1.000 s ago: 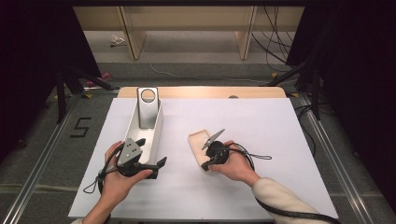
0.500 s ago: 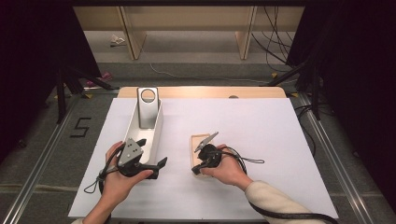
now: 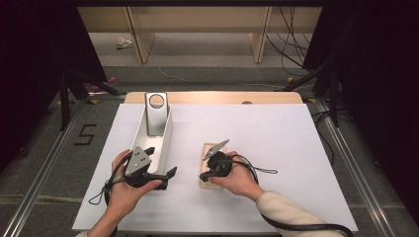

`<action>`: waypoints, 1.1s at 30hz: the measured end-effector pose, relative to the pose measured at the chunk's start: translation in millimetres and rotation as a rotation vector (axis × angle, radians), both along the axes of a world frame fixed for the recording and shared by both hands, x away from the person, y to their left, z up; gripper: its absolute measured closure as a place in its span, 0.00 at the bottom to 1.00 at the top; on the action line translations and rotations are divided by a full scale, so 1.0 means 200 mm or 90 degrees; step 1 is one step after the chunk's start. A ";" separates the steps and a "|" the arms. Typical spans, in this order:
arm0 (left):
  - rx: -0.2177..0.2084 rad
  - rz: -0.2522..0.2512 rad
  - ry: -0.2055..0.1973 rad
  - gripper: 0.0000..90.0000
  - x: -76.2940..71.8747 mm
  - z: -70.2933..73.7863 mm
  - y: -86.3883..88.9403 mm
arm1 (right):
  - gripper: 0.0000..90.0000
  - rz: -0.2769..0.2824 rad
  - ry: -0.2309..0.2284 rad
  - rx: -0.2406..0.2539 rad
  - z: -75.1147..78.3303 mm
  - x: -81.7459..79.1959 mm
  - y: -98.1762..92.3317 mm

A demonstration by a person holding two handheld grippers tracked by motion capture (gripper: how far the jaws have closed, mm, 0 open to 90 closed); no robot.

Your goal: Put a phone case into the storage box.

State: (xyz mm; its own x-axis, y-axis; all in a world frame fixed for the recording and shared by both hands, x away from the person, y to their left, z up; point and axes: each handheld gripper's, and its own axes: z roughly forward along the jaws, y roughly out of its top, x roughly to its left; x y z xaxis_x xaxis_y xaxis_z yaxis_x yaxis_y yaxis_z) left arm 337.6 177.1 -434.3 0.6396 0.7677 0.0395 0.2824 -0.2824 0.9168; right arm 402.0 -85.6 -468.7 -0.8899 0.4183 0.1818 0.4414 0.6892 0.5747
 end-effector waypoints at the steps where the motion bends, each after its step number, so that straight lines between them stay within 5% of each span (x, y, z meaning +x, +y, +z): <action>1: 0.000 -0.001 0.000 0.02 0.00 0.00 0.00 | 0.94 0.000 -0.012 0.001 0.02 0.00 -0.02; 8: 0.006 -0.009 0.000 0.02 0.00 0.00 -0.01 | 0.69 -0.013 -0.108 0.045 0.14 -0.03 -0.27; 16: 0.008 -0.017 0.003 0.02 0.00 0.00 -0.03 | 0.32 -0.057 -0.142 0.126 0.17 -0.10 -0.48; 24: 0.010 -0.023 0.004 0.02 0.00 0.00 -0.04 | 0.23 -0.116 -0.166 0.200 0.22 -0.16 -0.66; 33: 0.008 -0.024 0.001 0.03 0.00 0.00 -0.04 | 0.22 -0.148 -0.176 0.211 0.23 -0.19 -0.75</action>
